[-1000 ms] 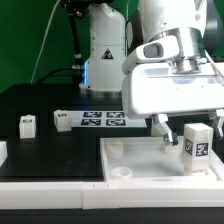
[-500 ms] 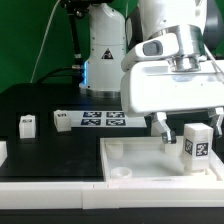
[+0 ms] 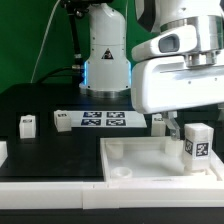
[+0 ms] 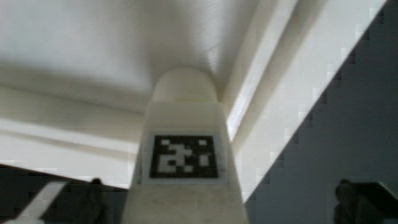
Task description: Assemble one leg
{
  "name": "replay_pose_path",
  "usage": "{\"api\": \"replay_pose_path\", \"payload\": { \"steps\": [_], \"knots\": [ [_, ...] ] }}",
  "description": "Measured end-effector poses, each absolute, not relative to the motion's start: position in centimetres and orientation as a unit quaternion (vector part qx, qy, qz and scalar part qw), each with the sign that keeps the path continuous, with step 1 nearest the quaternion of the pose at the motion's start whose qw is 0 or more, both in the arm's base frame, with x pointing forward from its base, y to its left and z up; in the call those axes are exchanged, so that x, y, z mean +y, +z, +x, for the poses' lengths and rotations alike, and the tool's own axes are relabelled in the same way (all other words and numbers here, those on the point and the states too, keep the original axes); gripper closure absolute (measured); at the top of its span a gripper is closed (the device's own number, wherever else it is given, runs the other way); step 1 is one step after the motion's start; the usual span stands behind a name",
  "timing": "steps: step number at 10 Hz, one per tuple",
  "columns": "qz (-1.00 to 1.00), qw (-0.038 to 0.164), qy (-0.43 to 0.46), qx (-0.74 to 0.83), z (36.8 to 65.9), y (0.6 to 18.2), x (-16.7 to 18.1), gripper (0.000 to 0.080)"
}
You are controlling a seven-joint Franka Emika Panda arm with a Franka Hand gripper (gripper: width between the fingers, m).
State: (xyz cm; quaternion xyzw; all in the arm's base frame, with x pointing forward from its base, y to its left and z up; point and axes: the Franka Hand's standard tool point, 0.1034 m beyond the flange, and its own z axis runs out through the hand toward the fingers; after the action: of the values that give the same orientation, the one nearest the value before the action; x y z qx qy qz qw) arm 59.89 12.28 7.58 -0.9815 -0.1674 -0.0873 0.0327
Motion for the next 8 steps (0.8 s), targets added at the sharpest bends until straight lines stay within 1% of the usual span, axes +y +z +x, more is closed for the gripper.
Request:
{"api": "replay_pose_path", "payload": {
  "steps": [1,2,3,7,8],
  "knots": [
    [-0.987,0.024,-0.045,-0.155,59.9,7.6,12.1,0.0151],
    [-0.989,0.016,-0.031,-0.144,60.5,7.8,11.9,0.0151],
    [-0.989,0.014,-0.044,-0.142,61.1,7.9,11.7,0.0151],
    [-0.988,0.015,-0.048,-0.145,61.2,7.7,11.4,0.0151],
    [-0.988,0.015,-0.048,-0.145,61.2,7.7,11.4,0.0241]
  ]
}}
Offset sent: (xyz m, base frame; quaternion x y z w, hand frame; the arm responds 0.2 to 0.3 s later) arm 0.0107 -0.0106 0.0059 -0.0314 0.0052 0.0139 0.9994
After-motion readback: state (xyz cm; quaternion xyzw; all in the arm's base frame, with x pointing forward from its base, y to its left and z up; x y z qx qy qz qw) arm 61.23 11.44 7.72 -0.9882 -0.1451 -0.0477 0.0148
